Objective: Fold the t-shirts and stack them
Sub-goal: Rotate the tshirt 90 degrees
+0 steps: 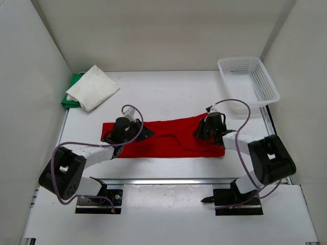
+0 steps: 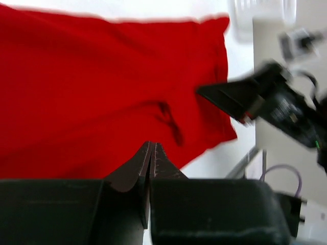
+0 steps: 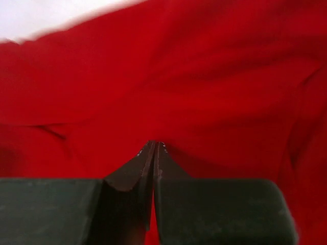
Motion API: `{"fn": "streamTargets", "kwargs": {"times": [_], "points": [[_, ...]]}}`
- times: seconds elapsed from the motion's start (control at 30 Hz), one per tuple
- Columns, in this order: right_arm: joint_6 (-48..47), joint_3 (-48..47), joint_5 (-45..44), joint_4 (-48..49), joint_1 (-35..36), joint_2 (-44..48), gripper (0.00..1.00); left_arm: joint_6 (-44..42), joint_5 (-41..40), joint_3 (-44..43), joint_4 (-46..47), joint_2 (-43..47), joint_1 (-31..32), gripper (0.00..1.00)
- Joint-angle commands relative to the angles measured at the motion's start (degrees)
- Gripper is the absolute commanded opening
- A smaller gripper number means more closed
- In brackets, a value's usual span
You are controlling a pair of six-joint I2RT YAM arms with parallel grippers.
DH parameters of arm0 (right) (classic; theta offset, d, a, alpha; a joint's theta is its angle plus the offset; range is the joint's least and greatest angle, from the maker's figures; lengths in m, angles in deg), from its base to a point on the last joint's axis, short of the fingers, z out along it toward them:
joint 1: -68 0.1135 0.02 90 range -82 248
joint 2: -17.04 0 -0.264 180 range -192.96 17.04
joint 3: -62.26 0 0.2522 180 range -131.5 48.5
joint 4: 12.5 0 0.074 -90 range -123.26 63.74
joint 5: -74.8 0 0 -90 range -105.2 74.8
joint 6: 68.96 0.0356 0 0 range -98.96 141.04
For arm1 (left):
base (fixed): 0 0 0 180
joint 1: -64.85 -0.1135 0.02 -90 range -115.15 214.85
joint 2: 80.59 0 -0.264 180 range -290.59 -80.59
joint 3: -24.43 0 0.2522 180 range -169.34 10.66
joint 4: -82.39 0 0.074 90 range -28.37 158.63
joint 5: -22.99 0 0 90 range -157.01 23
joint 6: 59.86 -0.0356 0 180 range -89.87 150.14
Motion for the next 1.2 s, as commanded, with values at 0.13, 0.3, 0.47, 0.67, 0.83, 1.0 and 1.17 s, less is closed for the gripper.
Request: {"fn": "streamTargets", "kwargs": {"times": [0.13, 0.3, 0.47, 0.67, 0.83, 1.0, 1.17], "points": [[-1.9, -14.7, 1.7, -2.3, -1.9, -19.3, 0.0, -2.4, 0.7, 5.0, 1.0, 3.8, 5.5, 0.16], [-6.2, -47.3, 6.3, -18.2, -1.9, -38.0, 0.0, -5.0, 1.0, 8.0, -3.0, 11.9, 3.1, 0.36], [-10.6, -117.5, 12.4, -49.2, -2.6, -73.4, 0.0, -6.5, 1.8, 10.8, -8.9, 20.8, -0.5, 0.72], [-15.2, -112.9, 11.1, -49.8, -2.2, -54.8, 0.02, -5.8, 1.7, 14.6, -12.1, 30.0, -3.6, 0.94], [-22.0, -109.0, 6.7, -62.7, 2.2, -39.1, 0.03, -2.7, 3.1, 17.4, -11.0, 34.4, -6.8, 0.51], [-20.3, -56.7, -3.2, -37.9, 11.8, -8.9, 0.11, -4.2, 8.3, 14.2, -14.6, 37.4, -14.3, 0.49], [-2.6, -18.3, -1.8, -8.3, 21.5, 11.7, 0.27, -7.8, 8.9, 7.7, -20.0, 36.5, -16.2, 0.55]]}}
